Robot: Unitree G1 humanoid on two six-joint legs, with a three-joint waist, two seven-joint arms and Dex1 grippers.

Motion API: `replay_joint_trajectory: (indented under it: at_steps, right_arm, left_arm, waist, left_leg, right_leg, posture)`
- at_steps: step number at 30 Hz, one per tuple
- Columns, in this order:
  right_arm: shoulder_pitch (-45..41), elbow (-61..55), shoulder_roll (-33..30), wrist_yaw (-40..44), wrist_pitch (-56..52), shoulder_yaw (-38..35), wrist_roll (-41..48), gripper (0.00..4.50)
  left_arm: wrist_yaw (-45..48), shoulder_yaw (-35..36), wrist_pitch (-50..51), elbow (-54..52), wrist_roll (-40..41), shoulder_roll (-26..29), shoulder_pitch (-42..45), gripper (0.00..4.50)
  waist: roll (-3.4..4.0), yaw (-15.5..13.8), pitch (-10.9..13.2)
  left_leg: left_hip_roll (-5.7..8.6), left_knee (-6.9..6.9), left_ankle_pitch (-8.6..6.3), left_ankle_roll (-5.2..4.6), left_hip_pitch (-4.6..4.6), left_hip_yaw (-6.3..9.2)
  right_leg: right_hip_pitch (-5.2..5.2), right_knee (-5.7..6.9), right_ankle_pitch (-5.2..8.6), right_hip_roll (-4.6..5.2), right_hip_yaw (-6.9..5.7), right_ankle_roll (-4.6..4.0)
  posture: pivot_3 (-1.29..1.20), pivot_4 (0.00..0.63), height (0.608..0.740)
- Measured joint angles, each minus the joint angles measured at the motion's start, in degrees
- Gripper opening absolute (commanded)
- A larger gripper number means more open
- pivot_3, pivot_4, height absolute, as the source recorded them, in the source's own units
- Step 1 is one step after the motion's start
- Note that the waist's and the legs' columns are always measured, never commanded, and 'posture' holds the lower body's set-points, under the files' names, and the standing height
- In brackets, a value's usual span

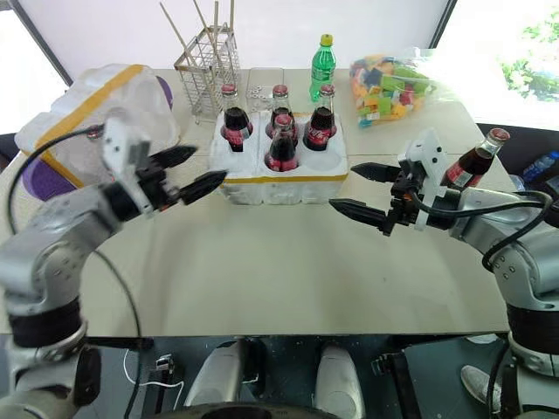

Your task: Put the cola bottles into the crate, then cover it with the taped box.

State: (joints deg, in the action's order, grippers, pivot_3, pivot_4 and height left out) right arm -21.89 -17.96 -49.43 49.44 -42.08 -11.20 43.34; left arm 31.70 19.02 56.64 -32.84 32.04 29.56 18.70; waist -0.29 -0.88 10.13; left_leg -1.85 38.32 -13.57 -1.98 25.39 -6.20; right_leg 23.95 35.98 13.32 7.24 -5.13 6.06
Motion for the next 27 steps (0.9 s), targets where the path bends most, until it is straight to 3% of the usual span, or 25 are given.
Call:
replay_joint_trajectory:
  at_steps: [6, 11, 17, 27]
  right_arm:
    - [-2.9, 1.9, 0.5, 1.0, -0.4, 0.9, -0.4, 4.50]
    - [-3.9, 2.1, 1.1, 1.6, 0.2, 1.8, -1.5, 4.50]
    - [-4.2, 2.6, 1.1, 2.0, 0.4, 1.8, -2.1, 4.50]
    - [-5.1, 2.0, 1.1, 3.1, -0.9, 1.7, -1.0, 4.50]
  left_arm:
    - [-6.8, 10.1, -0.2, -6.4, -0.2, 0.4, -11.9, 4.45]
    - [-13.9, 12.5, -2.0, -6.8, -1.6, -2.8, -13.9, 4.45]
    - [-18.2, 11.8, -4.8, -5.3, -4.1, -3.9, -14.8, 4.45]
    - [-19.2, 6.9, -12.9, 6.1, -8.9, -2.9, -10.3, 4.45]
  waist:
    - [-0.02, 0.2, 0.0]
    - [-0.05, -0.2, 0.0]
    - [-0.05, 0.1, 0.0]
    - [-0.05, 0.1, 0.0]
  left_leg:
    - [0.00, -0.05, 0.00, 0.02, 0.01, -0.01]
    - [0.02, -0.02, 0.01, 0.04, 0.01, 0.01]
    - [0.02, -0.05, 0.00, 0.04, 0.01, -0.01]
    - [0.01, -0.06, 0.00, 0.04, 0.04, -0.04]
  right_leg:
    - [0.06, 0.00, 0.01, 0.01, 0.00, -0.02]
    - [0.02, 0.00, 0.07, 0.05, -0.02, -0.14]
    - [0.07, 0.02, 0.06, 0.05, -0.02, -0.12]
    - [0.11, 0.01, 0.05, 0.06, -0.02, -0.11]
  posture:
    - [0.00, 0.150, 0.736]
    - [0.00, 0.150, 0.736]
    - [0.00, 0.150, 0.736]
    - [0.00, 0.150, 0.736]
